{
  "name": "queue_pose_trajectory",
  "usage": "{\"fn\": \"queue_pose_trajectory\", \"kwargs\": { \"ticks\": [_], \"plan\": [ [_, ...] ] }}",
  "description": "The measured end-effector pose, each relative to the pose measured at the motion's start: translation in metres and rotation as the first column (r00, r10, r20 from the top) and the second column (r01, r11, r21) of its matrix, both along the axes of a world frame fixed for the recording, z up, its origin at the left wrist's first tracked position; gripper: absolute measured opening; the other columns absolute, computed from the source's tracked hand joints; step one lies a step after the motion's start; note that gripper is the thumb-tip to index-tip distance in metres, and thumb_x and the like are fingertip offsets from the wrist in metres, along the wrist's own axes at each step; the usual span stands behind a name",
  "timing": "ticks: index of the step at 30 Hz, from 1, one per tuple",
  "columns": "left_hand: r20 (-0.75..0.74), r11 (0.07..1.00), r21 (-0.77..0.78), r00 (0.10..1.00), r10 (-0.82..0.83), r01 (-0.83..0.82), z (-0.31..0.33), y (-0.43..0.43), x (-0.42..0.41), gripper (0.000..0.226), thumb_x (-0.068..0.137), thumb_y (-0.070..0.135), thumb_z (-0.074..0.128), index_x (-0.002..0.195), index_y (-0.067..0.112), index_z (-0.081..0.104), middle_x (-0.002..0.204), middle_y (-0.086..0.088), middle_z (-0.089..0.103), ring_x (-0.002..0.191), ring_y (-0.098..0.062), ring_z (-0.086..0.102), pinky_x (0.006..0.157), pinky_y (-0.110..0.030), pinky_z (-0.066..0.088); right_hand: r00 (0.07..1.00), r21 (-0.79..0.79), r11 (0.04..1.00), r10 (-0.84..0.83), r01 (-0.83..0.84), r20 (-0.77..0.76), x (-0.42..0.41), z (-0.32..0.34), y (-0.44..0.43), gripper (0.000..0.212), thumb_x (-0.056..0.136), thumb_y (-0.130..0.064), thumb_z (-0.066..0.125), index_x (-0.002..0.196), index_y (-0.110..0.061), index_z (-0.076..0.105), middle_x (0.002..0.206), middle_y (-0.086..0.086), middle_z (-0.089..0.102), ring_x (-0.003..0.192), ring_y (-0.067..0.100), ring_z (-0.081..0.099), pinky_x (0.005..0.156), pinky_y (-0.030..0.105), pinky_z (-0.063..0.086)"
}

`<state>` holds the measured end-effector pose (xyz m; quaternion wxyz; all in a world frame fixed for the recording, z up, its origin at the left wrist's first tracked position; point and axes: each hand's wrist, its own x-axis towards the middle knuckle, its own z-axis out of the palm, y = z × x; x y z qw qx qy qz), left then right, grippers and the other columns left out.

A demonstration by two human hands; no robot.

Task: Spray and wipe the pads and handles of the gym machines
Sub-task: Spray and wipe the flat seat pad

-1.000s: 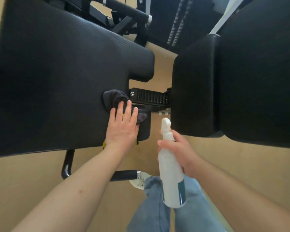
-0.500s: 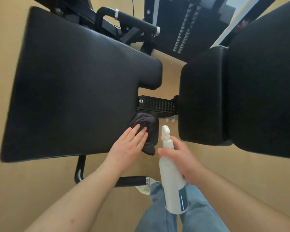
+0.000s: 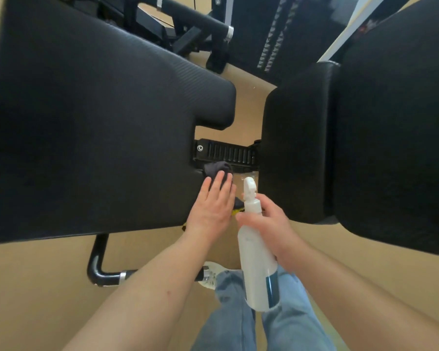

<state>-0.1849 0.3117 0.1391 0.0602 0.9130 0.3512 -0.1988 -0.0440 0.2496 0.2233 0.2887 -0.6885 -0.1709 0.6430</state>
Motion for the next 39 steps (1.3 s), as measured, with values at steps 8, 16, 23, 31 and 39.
{"fn": "queue_pose_trajectory", "kwargs": {
  "ticks": [8,16,23,31,39],
  "plan": [
    [0.062,0.992,0.001,0.99,-0.123,0.123,0.014,0.008,-0.068,0.066,0.102,0.029,0.047,0.161,0.01,0.023,0.169,-0.01,0.018,0.157,-0.035,0.009,0.122,-0.055,-0.004,0.997,-0.048,0.996,0.072,-0.071,0.027,-0.008,0.01,-0.011,0.051,0.072,-0.037,0.085,0.119,-0.042,0.065,0.1,0.0,0.073,0.095,0.025,0.071,0.088,0.048,0.058],
    [-0.034,0.965,0.154,0.975,0.218,-0.211,0.051,0.022,-0.158,0.066,0.101,0.016,0.046,0.161,0.009,0.02,0.17,-0.01,0.017,0.157,-0.035,0.002,0.121,-0.058,-0.008,0.949,0.001,0.949,0.316,-0.316,-0.017,-0.072,0.039,0.032,0.043,0.091,-0.027,0.078,0.12,-0.05,0.055,0.108,0.001,0.067,0.094,0.023,0.068,0.077,0.037,0.057],
    [0.096,0.762,0.279,0.807,0.583,-0.584,0.083,0.046,-0.233,0.066,0.092,0.018,0.061,0.154,0.009,0.04,0.163,-0.007,0.035,0.155,-0.033,0.02,0.12,-0.069,0.014,0.89,0.072,0.889,0.455,-0.453,-0.01,-0.125,0.06,0.067,0.04,0.09,-0.028,0.078,0.113,-0.052,0.056,0.106,0.0,0.068,0.093,0.024,0.071,0.081,0.04,0.062],
    [0.267,0.222,0.096,0.24,0.933,-0.97,0.117,0.087,-0.293,0.055,0.105,0.029,0.042,0.156,0.012,0.033,0.157,-0.017,0.037,0.138,-0.04,0.042,0.102,-0.058,0.042,0.853,0.055,0.852,0.522,-0.521,-0.003,-0.15,0.074,0.071,0.038,0.087,-0.029,0.08,0.111,-0.052,0.061,0.103,0.002,0.071,0.092,0.028,0.074,0.086,0.047,0.065],
    [0.551,-0.107,-0.031,-0.106,0.828,-0.994,0.108,0.071,-0.282,0.042,0.106,0.031,0.042,0.139,0.008,0.052,0.137,-0.017,0.054,0.12,-0.037,0.055,0.094,-0.047,0.046,0.875,0.015,0.876,0.482,-0.482,-0.039,-0.141,0.078,0.064,0.036,0.088,-0.024,0.078,0.109,-0.05,0.066,0.101,0.011,0.074,0.082,0.022,0.073,0.086,0.049,0.063]
  ]
}}
